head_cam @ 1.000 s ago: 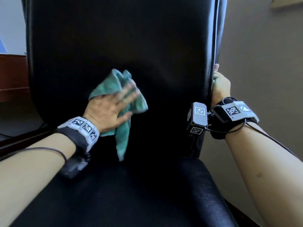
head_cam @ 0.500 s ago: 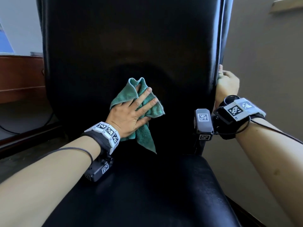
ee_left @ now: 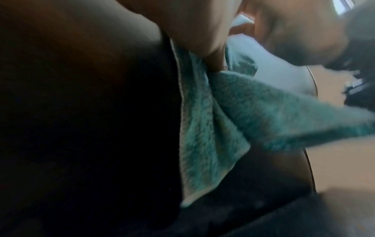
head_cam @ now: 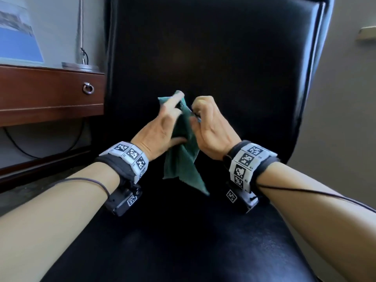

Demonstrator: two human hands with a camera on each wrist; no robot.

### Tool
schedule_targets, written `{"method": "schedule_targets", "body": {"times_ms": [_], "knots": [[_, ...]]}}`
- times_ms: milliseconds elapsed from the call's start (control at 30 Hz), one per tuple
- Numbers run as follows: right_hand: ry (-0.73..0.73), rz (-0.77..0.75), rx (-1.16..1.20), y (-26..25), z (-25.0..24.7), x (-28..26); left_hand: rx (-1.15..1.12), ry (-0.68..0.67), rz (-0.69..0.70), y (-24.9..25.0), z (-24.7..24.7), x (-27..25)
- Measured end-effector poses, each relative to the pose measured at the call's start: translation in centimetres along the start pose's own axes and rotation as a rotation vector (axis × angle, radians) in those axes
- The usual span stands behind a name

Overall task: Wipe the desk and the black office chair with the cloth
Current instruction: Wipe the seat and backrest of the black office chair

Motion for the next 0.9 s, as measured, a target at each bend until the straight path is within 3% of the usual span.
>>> {"method": "schedule_targets", "body": {"times_ms": [100, 200, 267, 333, 467, 567, 667, 700, 767, 833, 900], "knots": [[-0.097, 0.019, -0.138, 0.6, 1.7, -0.7, 0.119, 0.202, -0.164, -3.1, -3.6, -0.4], [-0.269, -0.19, -0.437, -1.2, 4.1, -1.7, 0.485, 0.207, -0.262, -4.3, -4.4, -0.5], [-0.299, -0.193, -0.475, -1.9, 5.4, -1.8, 0.605, 0.246, -0.294, -4.1, -4.7, -0.4], [-0.227, -0.167, -0.396, -2.2, 6.1, -1.0, 0.636, 0.254, -0.301, -3.5, -4.7, -0.5], [-0.155, -0.296, -0.342, -2.3, 4.9, 0.8, 0.53, 0.228, -0.31, -4.2, -5.3, -1.0], [0.07, -0.156, -0.487, 0.8, 0.0, 3.2, 0.491, 0.259, -0.429, -6.7, -6.7, -1.3], [0.236, 0.071, -0.759, 3.8, -5.0, 5.1, 0.301, 0.462, -0.82, -10.3, -8.8, -1.9], [0.229, 0.087, -0.82, 4.0, -5.4, 5.5, 0.143, 0.51, -1.021, -11.8, -8.8, -2.4], [0.158, 0.105, -0.859, 3.1, -4.5, 5.9, -0.324, 0.478, -1.447, -14.8, -6.0, -3.5], [0.066, 0.183, -0.862, 2.1, -2.1, 5.0, -0.572, 0.432, -1.621, -16.3, -3.8, -3.9], [-0.026, 0.284, -0.825, 2.0, 0.1, 3.3, -0.566, 0.333, -1.66, -17.5, -2.9, -4.3]]}}
Point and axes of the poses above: each hand's wrist, its own x-axis towards the middle knuckle, its own z-axis out of the palm, y = z × x, the point moved 7 cm from there along x, towards the middle knuckle, and after that the axes turned 9 degrees about y, right-handed, at the moved point
